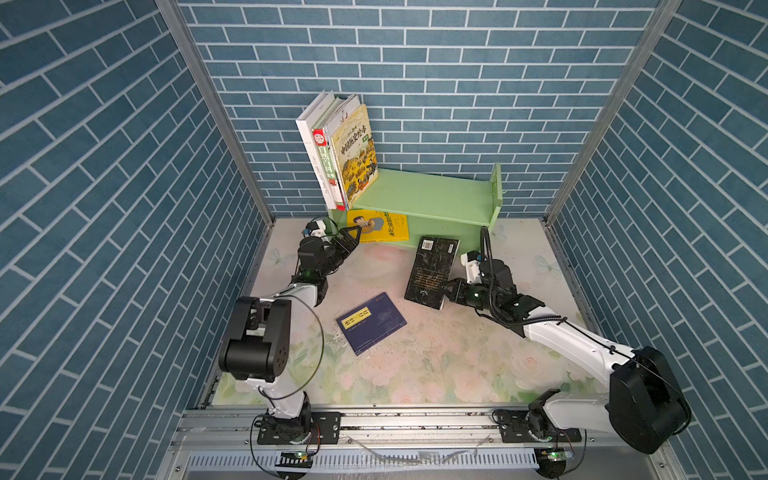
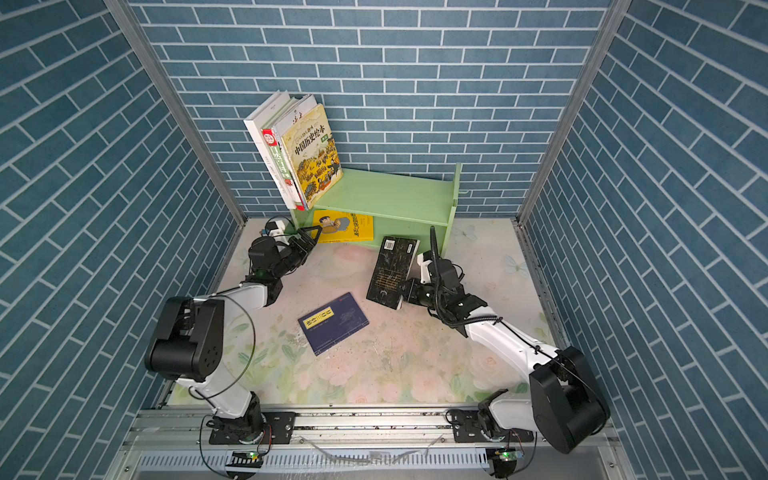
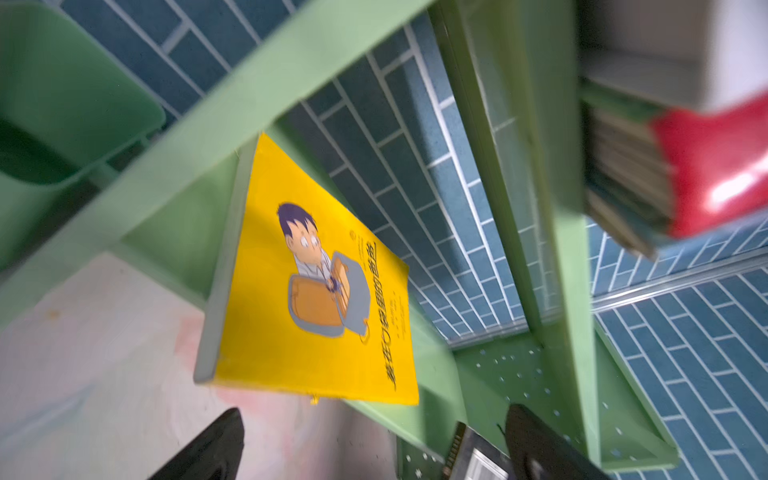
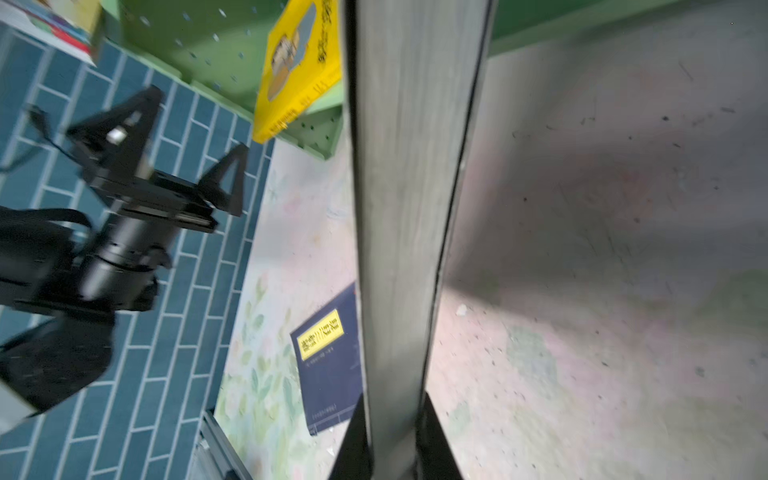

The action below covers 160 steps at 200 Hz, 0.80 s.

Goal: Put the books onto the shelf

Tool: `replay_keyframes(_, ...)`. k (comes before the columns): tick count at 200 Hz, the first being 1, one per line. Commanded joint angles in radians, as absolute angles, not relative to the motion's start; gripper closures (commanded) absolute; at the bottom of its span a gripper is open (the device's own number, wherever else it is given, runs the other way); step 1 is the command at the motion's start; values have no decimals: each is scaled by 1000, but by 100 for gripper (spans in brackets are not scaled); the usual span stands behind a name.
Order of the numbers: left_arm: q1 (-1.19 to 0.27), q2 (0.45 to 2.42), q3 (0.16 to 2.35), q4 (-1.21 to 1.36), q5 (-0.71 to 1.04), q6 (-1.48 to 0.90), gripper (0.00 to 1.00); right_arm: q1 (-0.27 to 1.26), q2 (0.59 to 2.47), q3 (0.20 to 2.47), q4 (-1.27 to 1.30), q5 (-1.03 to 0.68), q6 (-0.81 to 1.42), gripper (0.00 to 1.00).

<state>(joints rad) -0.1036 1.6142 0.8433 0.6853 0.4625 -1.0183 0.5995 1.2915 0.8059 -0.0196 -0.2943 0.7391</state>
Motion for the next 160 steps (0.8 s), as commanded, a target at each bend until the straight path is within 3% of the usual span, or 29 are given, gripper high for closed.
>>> replay_keyframes(1, -109, 1465, 781, 404, 546, -1033, 0, 666, 1209, 919, -226, -213, 530, 100)
replay_keyframes(36, -112, 1147, 765, -86, 483, -883, 0, 720, 1143, 1002, -448, -95, 377, 100)
replay_keyframes(63, -107, 980, 813, -329, 403, -805, 0, 730, 1116, 1023, -485, -120, 324, 100)
replay_keyframes(108, -114, 919, 739, -284, 666, -957, 0, 730, 1072, 1045, -320, -357, 334, 100)
replay_keyframes(160, -116, 893, 753, -191, 933, -799, 0, 729, 1140, 1105, -141, -617, 517, 100)
